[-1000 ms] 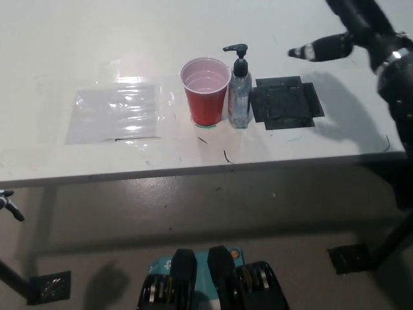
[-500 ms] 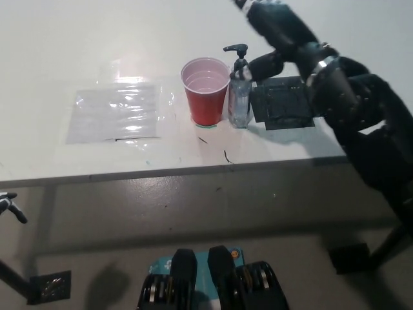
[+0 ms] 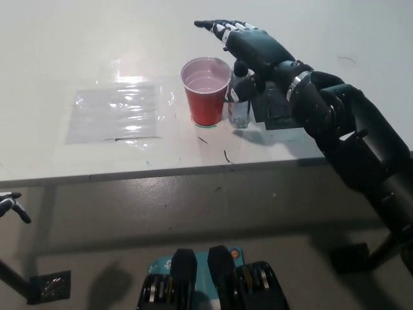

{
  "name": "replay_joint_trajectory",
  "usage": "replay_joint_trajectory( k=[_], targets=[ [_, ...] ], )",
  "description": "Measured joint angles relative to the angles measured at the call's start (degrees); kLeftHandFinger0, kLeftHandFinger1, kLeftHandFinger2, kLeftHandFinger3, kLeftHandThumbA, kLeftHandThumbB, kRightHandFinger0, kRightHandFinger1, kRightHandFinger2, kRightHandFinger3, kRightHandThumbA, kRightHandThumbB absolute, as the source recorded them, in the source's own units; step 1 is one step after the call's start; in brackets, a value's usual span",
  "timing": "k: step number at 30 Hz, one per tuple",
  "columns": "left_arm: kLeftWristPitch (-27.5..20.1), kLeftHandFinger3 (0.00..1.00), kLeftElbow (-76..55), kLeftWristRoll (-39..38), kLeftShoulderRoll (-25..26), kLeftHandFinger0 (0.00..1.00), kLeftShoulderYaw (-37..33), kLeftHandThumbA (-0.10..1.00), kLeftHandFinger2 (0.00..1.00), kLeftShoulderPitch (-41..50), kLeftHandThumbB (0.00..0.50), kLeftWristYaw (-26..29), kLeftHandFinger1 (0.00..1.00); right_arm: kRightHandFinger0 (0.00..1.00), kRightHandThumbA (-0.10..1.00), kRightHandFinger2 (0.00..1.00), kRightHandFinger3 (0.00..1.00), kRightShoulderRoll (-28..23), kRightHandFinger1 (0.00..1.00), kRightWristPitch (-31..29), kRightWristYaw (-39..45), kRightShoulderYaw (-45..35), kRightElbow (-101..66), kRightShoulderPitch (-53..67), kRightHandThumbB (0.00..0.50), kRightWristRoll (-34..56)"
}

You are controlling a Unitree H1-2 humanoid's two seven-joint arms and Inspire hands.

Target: The robot uses its right hand to press the hand soap kept in the middle of the table to get liquid hand soap out

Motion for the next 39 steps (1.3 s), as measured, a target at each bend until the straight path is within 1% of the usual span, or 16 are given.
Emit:
replay_joint_trajectory(
  k=[1, 5, 9, 14, 16, 20, 21, 25, 27, 29, 31, 33, 34, 36, 37, 39],
  targets=[
    [0.00, 0.84, 0.00, 0.08, -0.01, 1.00, 0.02, 1.00, 1.00, -0.03, 0.156, -0.09, 1.00, 1.00, 1.00, 1.00, 1.00, -0.05, 1.00, -0.38, 0.00, -0.03, 0.46, 0.00, 0.378, 0.01],
    [0.00, 0.86, 0.00, 0.45, -0.02, 1.00, 0.14, 1.00, 1.00, -0.20, 0.156, -0.40, 1.00, 1.00, 1.00, 1.00, 1.00, -0.37, 1.00, -1.34, 0.00, -0.23, 2.01, 0.14, 0.422, 0.04],
    [0.00, 0.88, -0.11, 0.78, -0.08, 1.00, 0.18, 1.00, 1.00, -0.37, 0.172, -0.82, 1.00, 1.00, 1.00, 1.00, 1.00, -0.50, 1.00, -1.88, 0.00, -0.26, 2.43, 0.64, 0.413, 0.02],
    [0.00, 0.82, -0.30, 1.54, -0.18, 1.00, 0.42, 1.00, 1.00, -0.64, 0.164, -1.34, 1.00, 1.00, 1.00, 1.00, 1.00, -0.37, 1.00, -1.99, 0.00, -0.27, 2.49, 2.13, 0.440, 0.03],
    [0.00, 0.84, -0.38, 1.95, -0.27, 1.00, 0.75, 1.00, 1.00, -0.89, 0.165, -1.69, 1.00, 1.00, 1.00, 1.00, 1.00, -0.27, 1.00, -2.19, -0.24, -0.30, 2.47, 2.53, 0.444, 0.02],
    [0.00, 0.88, -0.44, 2.54, -0.49, 1.00, 1.44, 1.00, 1.00, -1.65, 0.173, -2.35, 1.00, 1.00, 1.00, 1.00, 1.00, -0.10, 1.00, -2.80, -0.65, -0.07, 2.63, 2.63, 0.425, -0.15],
    [0.00, 0.87, -0.44, 2.65, -0.49, 1.00, 1.57, 1.00, 1.00, -1.78, 0.163, -2.46, 1.00, 1.00, 1.00, 1.00, 1.00, -0.10, 1.00, -2.95, -0.79, 0.04, 2.72, 2.63, 0.429, -0.30],
    [0.00, 0.85, -0.43, 3.47, -0.50, 1.00, 1.96, 1.00, 1.00, -2.69, 0.175, -3.17, 1.00, 1.00, 1.00, 1.00, 1.00, 0.05, 1.00, -3.81, -1.66, 0.70, 3.40, 2.64, 0.409, -1.37],
    [0.00, 0.86, -0.43, 3.83, -0.50, 1.00, 1.97, 1.00, 1.00, -3.06, 0.170, -3.41, 1.00, 1.00, 1.00, 1.00, 1.00, 0.04, 1.00, -4.36, -2.17, 1.03, 3.65, 2.64, 0.432, -1.90],
    [0.00, 0.84, -0.43, 4.07, -0.50, 1.00, 1.89, 1.00, 1.00, -3.35, 0.178, -3.55, 1.00, 1.00, 1.00, 1.00, 1.00, -0.03, 1.00, -4.51, -2.48, 1.44, 3.70, 2.65, 0.421, -2.46],
    [0.00, 0.83, -0.43, 4.26, -0.50, 1.00, 1.85, 1.00, 1.00, -3.73, 0.160, -3.68, 1.00, 1.00, 1.00, 1.00, 1.00, -0.18, 1.00, -4.58, -2.70, 1.92, 3.57, 2.71, 0.412, -3.24],
    [0.00, 0.83, -0.43, 4.48, -0.50, 1.00, 1.87, 1.00, 1.00, -4.00, 0.167, -3.83, 1.00, 1.00, 1.00, 1.00, 1.00, -0.45, 1.00, -4.60, -2.86, 2.47, 3.48, 2.70, 0.395, -3.92],
    [0.00, 0.85, -0.43, 4.60, -0.51, 1.00, 1.88, 1.00, 1.00, -4.12, 0.163, -3.93, 1.00, 1.00, 1.00, 1.00, 1.00, -0.65, 1.00, -4.63, -2.92, 2.79, 3.44, 2.70, 0.414, -4.36],
    [0.00, 0.85, -0.43, 4.96, -0.58, 1.00, 2.00, 1.00, 1.00, -4.50, 0.159, -4.26, 1.00, 1.00, 1.00, 1.00, 1.00, -1.37, 1.00, -4.73, -3.08, 3.60, 3.38, 2.68, 0.414, -5.40],
    [0.00, 0.83, -0.43, 5.09, -0.63, 1.00, 2.12, 1.00, 1.00, -4.73, 0.148, -4.39, 1.00, 1.00, 1.00, 1.00, 1.00, -1.73, 1.00, -4.79, -3.15, 4.00, 3.34, 2.62, 0.441, -5.95],
    [0.00, 0.83, -0.43, 5.26, -0.80, 1.00, 2.29, 1.00, 1.00, -5.24, 0.146, -4.44, 1.00, 1.00, 1.00, 1.00, 1.00, -2.50, 1.00, -5.04, -3.20, 4.97, 3.31, 2.42, 0.444, -6.91]
  ],
)
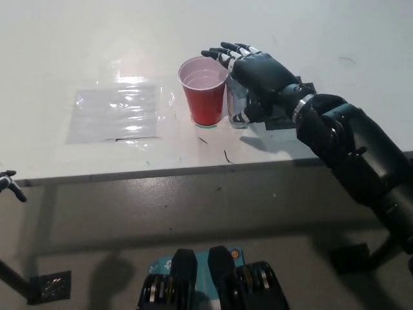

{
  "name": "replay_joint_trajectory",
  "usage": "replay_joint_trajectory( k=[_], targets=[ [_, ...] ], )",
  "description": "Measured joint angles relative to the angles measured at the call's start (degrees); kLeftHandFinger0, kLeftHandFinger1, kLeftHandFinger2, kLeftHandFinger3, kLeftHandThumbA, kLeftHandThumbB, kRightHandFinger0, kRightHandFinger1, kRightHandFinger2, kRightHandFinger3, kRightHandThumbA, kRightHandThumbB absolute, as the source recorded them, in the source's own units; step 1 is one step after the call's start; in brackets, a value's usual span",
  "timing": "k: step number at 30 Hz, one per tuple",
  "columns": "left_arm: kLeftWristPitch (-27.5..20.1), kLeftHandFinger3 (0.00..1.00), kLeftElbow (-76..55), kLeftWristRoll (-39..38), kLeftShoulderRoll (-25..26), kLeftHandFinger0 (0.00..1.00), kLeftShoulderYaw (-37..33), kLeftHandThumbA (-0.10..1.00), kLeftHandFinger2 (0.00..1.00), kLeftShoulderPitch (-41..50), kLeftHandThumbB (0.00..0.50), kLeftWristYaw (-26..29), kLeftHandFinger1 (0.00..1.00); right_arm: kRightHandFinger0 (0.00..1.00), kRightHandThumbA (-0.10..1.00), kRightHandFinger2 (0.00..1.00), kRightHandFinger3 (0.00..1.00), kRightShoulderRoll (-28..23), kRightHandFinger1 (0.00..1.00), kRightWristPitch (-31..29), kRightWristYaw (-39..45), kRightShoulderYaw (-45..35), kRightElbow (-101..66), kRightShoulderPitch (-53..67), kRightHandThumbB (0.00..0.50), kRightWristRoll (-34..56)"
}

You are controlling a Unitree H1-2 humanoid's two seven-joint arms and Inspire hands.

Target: The robot uses its right hand to press the hand soap kept in the middle of the table to get liquid hand soap out

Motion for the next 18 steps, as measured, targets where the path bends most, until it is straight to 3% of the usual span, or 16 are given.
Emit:
replay_joint_trajectory(
  k=[2, 5, 10, 13, 18],
  targets=[
    [0.00, 0.83, 0.00, 0.22, -0.10, 1.00, 0.12, 1.00, 1.00, -0.39, 0.146, -0.01, 1.00, 1.00, 1.00, 1.00, 1.00, -0.70, 1.00, -0.19, -0.01, 0.71, -0.03, -0.23, 0.475, -0.88],
    [0.00, 0.84, -0.01, 0.59, -0.10, 1.00, 0.11, 1.00, 1.00, -0.65, 0.154, -0.02, 1.00, 1.00, 1.00, 1.00, 1.00, -1.42, 1.00, -0.19, -0.03, 1.54, 0.14, -0.52, 0.446, -2.01],
    [0.00, 0.82, -0.01, 0.75, -0.11, 1.00, 0.21, 1.00, 0.99, -0.68, 0.167, -0.03, 1.00, 1.00, 1.00, 1.00, 1.00, -1.99, 1.00, -0.13, -0.04, 1.88, 0.48, -0.57, 0.500, -3.12],
    [0.00, 0.82, -0.01, 0.83, -0.11, 1.00, 0.23, 1.00, 0.98, -0.70, 0.167, -0.03, 1.00, 1.00, 1.00, 1.00, 1.00, -2.39, 1.00, -0.12, -0.09, 2.22, 0.43, -0.58, 0.476, -3.87],
    [0.00, 0.80, -0.01, 0.87, -0.11, 1.00, 0.24, 1.00, 0.97, -1.46, 0.164, -0.04, 1.00, 1.00, 1.00, 1.00, 1.00, -2.36, 1.00, 0.09, -0.28, 1.69, 0.53, -0.33, 0.484, -3.94]
  ],
)
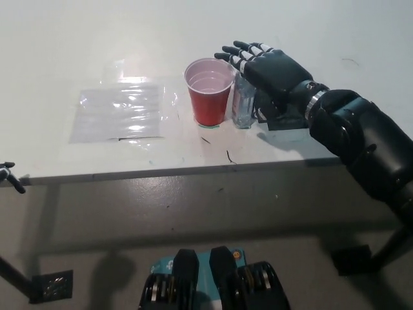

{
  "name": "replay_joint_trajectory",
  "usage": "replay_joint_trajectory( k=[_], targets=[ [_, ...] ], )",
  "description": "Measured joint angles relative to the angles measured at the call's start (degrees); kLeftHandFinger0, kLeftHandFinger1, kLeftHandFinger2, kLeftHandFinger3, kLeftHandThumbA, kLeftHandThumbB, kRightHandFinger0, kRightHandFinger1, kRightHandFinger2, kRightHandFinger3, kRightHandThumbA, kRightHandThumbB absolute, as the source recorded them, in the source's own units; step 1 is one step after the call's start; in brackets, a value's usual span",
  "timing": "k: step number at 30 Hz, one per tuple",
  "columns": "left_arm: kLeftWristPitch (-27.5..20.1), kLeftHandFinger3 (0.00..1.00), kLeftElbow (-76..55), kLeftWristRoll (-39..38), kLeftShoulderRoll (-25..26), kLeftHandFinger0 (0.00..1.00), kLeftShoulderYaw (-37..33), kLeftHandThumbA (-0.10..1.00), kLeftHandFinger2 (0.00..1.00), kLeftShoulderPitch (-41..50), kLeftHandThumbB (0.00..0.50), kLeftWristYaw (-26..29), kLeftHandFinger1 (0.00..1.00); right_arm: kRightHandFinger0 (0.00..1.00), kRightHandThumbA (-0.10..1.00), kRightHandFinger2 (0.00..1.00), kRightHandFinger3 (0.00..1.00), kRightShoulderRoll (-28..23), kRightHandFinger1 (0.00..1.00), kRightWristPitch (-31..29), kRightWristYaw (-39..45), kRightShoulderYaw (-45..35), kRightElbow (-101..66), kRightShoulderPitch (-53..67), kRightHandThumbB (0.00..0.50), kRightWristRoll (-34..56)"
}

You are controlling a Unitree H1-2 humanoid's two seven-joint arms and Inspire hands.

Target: The robot uses its right hand to press the hand soap kept in the middle of the table to get liquid hand soap out

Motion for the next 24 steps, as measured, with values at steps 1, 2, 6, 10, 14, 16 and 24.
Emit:
replay_joint_trajectory(
  k=[1, 2, 6, 10, 14, 16, 24],
  targets=[
    [0.00, 0.82, 0.01, 0.00, 0.00, 1.00, 0.01, 1.00, 0.99, -0.20, 0.155, 0.00, 1.00, 1.00, 1.00, 1.00, 1.00, 0.08, 1.00, 0.21, 0.00, -0.20, -0.10, 0.18, 0.487, 0.05],
    [0.00, 0.83, 0.01, 0.02, 0.02, 1.00, -0.07, 1.00, 0.99, -0.49, 0.158, 0.00, 1.00, 1.00, 1.00, 1.00, 1.00, 0.21, 1.00, 0.49, 0.00, -0.53, -0.25, 0.44, 0.487, 0.15],
    [0.00, 0.84, 0.01, 0.05, 0.05, 1.00, -0.16, 1.00, 0.99, -1.24, 0.146, -0.01, 1.00, 1.00, 1.00, 1.00, 1.00, 1.36, 1.00, 1.03, -0.29, -2.31, -0.51, 1.45, 0.462, 0.71],
    [0.00, 0.87, 0.01, 0.14, 0.05, 1.00, -0.06, 1.00, 0.99, -1.52, 0.140, -0.18, 1.00, 1.00, 1.00, 1.00, 1.00, 2.82, 1.00, 1.11, -1.12, -3.78, -0.52, 2.42, 0.451, 1.05],
    [0.00, 0.82, 0.02, 0.25, 0.05, 1.00, 0.08, 1.00, 0.98, -2.10, 0.144, -0.86, 1.00, 1.00, 1.00, 1.00, 1.00, 4.02, 1.00, 1.15, -2.19, -4.60, -0.51, 3.20, 0.455, 1.08],
    [0.00, 0.81, 0.06, 0.25, 0.05, 1.00, 0.09, 1.00, 0.97, -2.29, 0.145, -0.95, 1.00, 1.00, 1.00, 1.00, 1.00, 4.31, 1.00, 1.14, -2.58, -4.73, -0.46, 3.39, 0.467, 1.09],
    [0.00, 0.80, 0.19, 0.51, 0.07, 1.00, 0.06, 1.00, 0.97, -3.35, 0.149, -1.72, 1.00, 1.00, 1.00, 1.00, 1.00, 4.70, 1.00, 0.98, -4.49, -4.80, -0.31, 4.08, 0.453, 1.01]
  ],
)
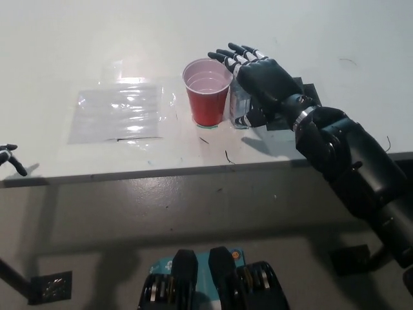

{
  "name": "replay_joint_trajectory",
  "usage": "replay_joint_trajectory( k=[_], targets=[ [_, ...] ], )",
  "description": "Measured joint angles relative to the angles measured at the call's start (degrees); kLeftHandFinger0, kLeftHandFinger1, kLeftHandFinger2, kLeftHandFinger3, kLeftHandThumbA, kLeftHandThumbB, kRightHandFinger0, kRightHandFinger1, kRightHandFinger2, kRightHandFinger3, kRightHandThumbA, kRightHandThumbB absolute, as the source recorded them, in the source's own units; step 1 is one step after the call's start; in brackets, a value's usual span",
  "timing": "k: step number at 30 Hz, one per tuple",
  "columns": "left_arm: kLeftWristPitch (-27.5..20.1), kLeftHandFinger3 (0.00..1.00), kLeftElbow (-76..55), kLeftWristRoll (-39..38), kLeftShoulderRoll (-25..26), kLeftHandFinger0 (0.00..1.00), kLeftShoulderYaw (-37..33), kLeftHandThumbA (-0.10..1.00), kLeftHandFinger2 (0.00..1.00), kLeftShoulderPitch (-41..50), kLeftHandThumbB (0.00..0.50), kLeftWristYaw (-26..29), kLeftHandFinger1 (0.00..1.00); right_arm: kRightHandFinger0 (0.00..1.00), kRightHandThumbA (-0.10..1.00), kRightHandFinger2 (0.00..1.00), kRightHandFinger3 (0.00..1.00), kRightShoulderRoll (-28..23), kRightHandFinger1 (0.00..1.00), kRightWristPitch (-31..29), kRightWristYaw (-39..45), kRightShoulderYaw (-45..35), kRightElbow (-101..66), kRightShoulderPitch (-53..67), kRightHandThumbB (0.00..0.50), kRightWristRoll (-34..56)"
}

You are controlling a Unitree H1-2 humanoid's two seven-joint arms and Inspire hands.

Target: The robot uses its right hand to press the hand soap kept in the middle of the table to get liquid hand soap out

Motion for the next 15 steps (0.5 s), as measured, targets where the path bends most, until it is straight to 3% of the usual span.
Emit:
replay_joint_trajectory(
  k=[5, 8, 10, 15],
  targets=[
    [0.00, 0.78, 0.16, 0.11, 0.11, 1.00, -0.01, 1.00, 0.99, -0.36, 0.161, -0.31, 1.00, 1.00, 1.00, 1.00, 1.00, -0.16, 1.00, 0.22, -0.11, 0.63, -0.43, 0.01, 0.469, -0.41],
    [0.00, 0.79, 0.22, 0.14, 0.24, 1.00, 0.04, 1.00, 0.99, -0.39, 0.165, -0.35, 1.00, 1.00, 1.00, 1.00, 1.00, -0.39, 1.00, 0.82, -0.11, 0.81, -1.19, 0.28, 0.441, -0.70],
    [0.00, 0.77, 0.22, 0.16, 0.25, 1.00, 0.15, 1.00, 0.98, -0.39, 0.160, -0.37, 1.00, 1.00, 1.00, 1.00, 1.00, -0.57, 1.00, 1.16, -0.11, 0.95, -1.77, 0.55, 0.462, -0.98],
    [0.00, 0.84, 0.22, 0.16, 0.29, 1.00, 0.15, 1.00, 0.99, -0.39, 0.153, -0.37, 1.00, 1.00, 1.00, 1.00, 1.00, -0.61, 1.00, 1.35, -0.18, 1.13, -1.71, 0.54, 0.460, -1.23]
  ],
)
